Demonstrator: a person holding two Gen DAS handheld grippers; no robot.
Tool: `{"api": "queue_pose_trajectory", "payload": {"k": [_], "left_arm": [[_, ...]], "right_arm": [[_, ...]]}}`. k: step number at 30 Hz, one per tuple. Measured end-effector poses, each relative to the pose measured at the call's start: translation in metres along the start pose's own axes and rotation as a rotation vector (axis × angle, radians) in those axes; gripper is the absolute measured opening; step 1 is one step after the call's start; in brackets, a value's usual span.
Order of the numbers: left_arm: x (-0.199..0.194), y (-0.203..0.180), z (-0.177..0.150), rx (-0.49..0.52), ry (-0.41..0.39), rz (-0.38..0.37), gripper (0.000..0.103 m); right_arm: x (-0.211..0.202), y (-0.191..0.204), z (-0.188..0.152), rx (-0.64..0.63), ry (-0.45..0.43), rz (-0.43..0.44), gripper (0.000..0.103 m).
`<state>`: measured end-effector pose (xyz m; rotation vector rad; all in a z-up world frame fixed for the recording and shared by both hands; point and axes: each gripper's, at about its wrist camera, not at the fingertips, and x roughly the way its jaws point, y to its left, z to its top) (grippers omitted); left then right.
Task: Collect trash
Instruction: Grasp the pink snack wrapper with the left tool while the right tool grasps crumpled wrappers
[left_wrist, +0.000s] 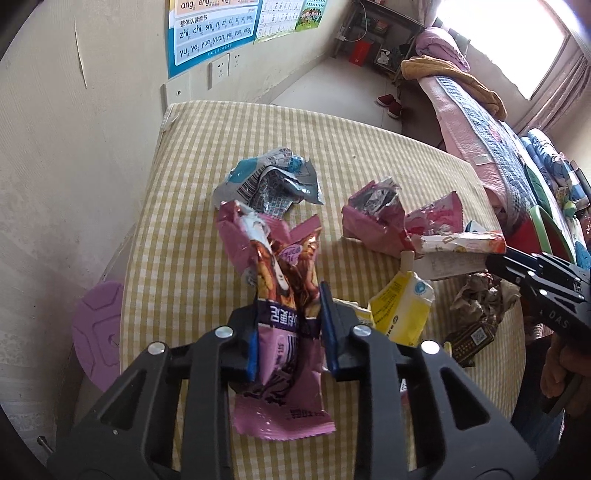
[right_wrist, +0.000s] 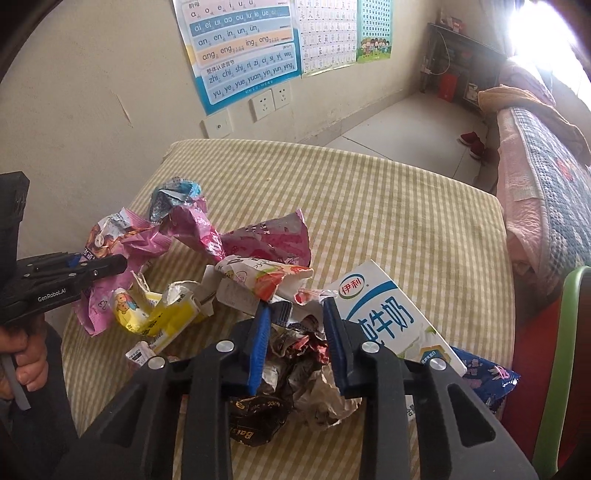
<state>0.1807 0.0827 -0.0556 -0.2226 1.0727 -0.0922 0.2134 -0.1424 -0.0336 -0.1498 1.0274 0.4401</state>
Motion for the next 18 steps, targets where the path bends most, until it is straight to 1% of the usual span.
{"api": "queue_pose_trajectory", "payload": {"k": [6,7,8,10,13,18], "left_arm": [[-0.023,-0.007,-0.002,0.013,-0.051,0.019,0.023],[-0.027,-0.007,-0.003,0.010,-0.057,0.018,0.023],[-0.031,-0.007,-0.005,0.004,-0.062,0.017,0.023],[-0.037,-0.007,-0.008,-0.006,-0.068,0.011,0.023],[-0.044,-0.007,-0.013,-0.025,-0.069,0.002,0.023],[-0.056,-0.014,-0.018,-0.026,-0.083,-0.005,0.023]], "right_arm": [[-0.024,0.006,-0.003,-0.006,-0.043,0.010,0.019],[-0.027,0.006,-0.004,-0.003,-0.050,0.011,0.014],[-0.031,0.006,-0.005,-0.001,-0.056,0.013,0.000],[-0.039,0.006,-0.006,0.009,-0.070,0.011,0.001],[-0.043,0.007,-0.011,0.011,-0.066,0.008,0.001],[-0.055,0.008,-0.017,0.025,-0.085,0.019,0.000]]}}
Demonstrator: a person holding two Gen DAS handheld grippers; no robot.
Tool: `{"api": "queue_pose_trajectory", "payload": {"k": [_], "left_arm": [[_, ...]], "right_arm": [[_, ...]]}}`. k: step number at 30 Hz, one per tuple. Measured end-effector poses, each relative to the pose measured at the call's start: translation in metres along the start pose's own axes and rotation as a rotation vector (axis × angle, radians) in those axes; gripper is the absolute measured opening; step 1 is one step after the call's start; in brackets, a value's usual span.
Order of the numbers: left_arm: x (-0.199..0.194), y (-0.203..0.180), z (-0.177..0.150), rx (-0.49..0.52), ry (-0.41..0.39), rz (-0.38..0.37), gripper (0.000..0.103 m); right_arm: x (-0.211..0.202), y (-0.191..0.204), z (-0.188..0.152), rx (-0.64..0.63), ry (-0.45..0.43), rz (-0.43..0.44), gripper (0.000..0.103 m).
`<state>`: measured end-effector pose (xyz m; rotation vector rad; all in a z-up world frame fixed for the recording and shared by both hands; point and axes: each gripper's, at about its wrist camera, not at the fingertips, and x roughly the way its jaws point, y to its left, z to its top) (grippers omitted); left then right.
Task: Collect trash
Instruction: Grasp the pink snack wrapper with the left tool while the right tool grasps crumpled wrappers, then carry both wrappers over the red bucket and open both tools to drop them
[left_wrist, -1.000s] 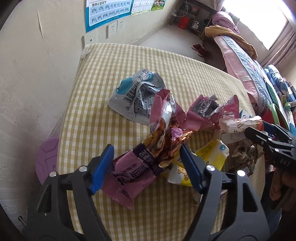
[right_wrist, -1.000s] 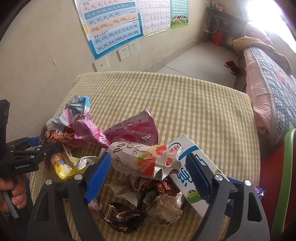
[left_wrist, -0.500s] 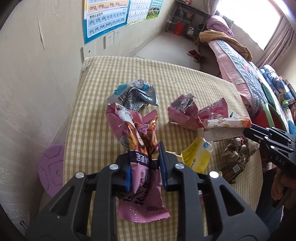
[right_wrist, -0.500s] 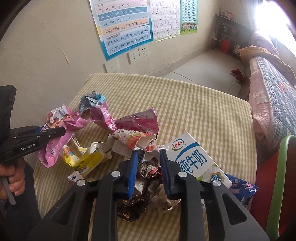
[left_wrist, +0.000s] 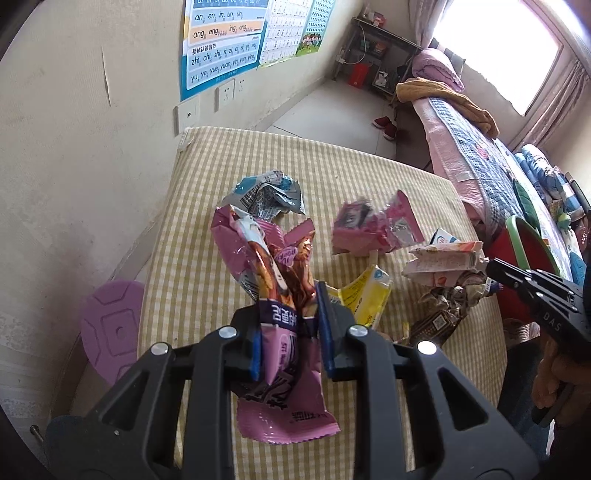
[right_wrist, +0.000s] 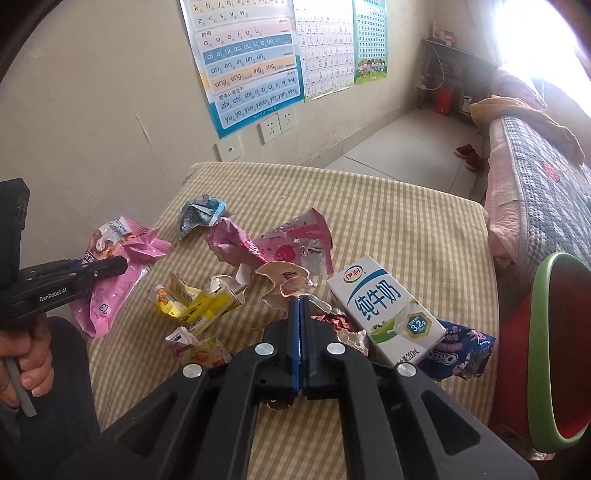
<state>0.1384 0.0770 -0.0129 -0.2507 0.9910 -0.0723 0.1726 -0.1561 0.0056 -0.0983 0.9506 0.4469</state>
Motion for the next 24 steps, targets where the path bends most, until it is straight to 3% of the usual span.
{"api": "queue_pose_trajectory", "payload": {"k": [24], "left_arm": [[-0.064,-0.074,-0.002,0.073,-0.095,-0.101,0.023]], "right_arm": [[-0.105,-0.015,-0.003,0.064,-0.203,-0.014,0.000]]}}
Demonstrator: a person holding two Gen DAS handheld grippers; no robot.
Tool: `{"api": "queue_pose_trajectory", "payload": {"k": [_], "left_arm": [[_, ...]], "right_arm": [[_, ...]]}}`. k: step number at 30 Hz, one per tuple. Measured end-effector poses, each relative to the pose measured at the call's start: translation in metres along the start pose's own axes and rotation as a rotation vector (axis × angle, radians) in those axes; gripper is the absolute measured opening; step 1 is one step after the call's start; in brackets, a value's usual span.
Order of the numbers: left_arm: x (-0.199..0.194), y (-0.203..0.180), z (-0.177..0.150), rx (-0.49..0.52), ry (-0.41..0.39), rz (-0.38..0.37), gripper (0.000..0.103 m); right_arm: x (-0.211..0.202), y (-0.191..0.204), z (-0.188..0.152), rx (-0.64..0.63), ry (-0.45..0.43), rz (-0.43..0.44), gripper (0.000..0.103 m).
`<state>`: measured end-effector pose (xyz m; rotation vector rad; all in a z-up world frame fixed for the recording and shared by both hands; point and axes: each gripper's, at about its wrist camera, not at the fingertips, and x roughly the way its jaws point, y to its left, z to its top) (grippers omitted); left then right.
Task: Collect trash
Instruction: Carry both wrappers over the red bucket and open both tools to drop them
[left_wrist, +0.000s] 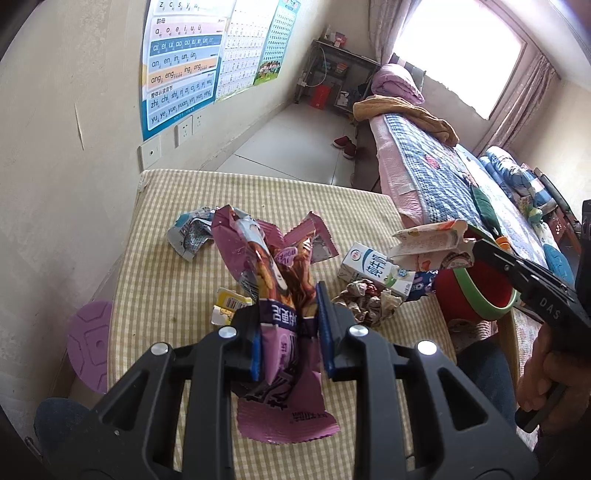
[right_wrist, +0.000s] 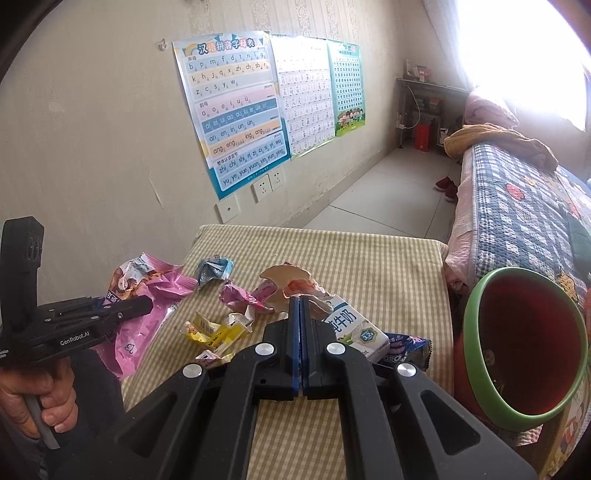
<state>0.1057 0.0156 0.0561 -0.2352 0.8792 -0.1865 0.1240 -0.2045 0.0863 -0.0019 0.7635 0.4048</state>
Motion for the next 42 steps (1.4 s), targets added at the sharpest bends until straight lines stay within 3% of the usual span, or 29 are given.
{"api": "queue_pose_trajectory", "payload": {"k": [20,32,42], "left_arm": [[0.017,-0.116,0.017,0.162,0.019,-0.115,0.023],[0.053,-0.215,0.035,0.293,0.052,-0.220,0.023],[0.084,-0.276,0.041,0.368,0.089,-0.278,0.023]], "right_arm": [[-0.069,-0.080,-0.006,0.135,-0.109,-0.087,0.000],[-0.098,-0.155,-0.019,0.241,-0.141,-0.178,0.000],[-0.115,-0.212,-0.032,0.329,-0.162,-0.240,0.001]]}}
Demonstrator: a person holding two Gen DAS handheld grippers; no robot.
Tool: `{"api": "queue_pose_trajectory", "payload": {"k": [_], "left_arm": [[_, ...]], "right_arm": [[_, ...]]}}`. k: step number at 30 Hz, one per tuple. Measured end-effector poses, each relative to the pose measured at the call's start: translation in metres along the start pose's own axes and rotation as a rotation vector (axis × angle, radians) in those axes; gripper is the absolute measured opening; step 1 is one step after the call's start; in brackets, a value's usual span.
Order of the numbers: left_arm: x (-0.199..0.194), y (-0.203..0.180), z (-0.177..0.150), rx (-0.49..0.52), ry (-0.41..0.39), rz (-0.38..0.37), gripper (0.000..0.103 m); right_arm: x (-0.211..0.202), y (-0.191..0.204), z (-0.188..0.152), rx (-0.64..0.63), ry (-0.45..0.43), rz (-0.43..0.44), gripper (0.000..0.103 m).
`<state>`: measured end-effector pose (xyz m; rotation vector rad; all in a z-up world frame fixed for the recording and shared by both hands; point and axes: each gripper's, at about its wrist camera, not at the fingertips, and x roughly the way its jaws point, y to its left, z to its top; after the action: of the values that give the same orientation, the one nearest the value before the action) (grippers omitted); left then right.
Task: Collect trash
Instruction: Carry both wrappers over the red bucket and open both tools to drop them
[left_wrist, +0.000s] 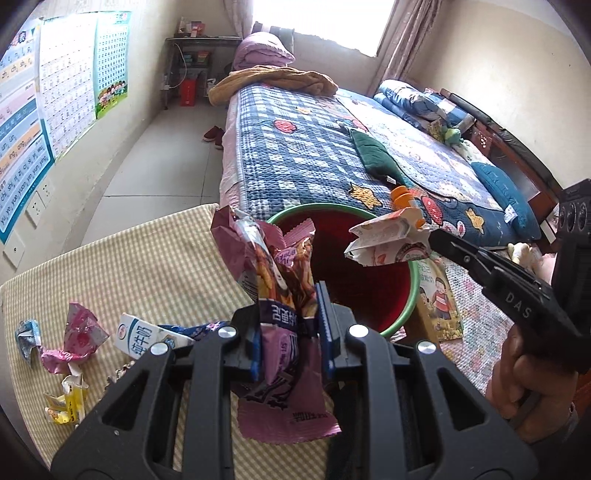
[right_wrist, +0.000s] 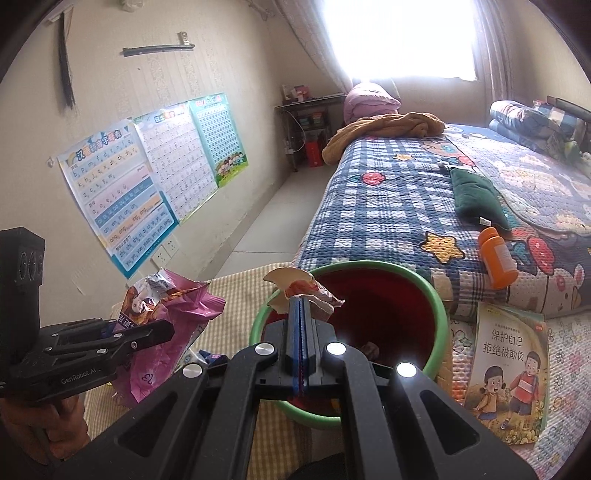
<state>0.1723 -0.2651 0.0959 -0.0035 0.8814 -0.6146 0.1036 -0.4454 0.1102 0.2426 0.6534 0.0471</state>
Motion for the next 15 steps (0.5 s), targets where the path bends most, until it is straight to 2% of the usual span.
{"api": "queue_pose_trajectory", "payload": {"k": [15], "left_arm": [[0.062,-0.043,0.035,0.064,0.052,-0.057,0.025]], "right_arm": [[0.011,-0.061,-0.001,0.098,0.012,-0.044,0.001]]}}
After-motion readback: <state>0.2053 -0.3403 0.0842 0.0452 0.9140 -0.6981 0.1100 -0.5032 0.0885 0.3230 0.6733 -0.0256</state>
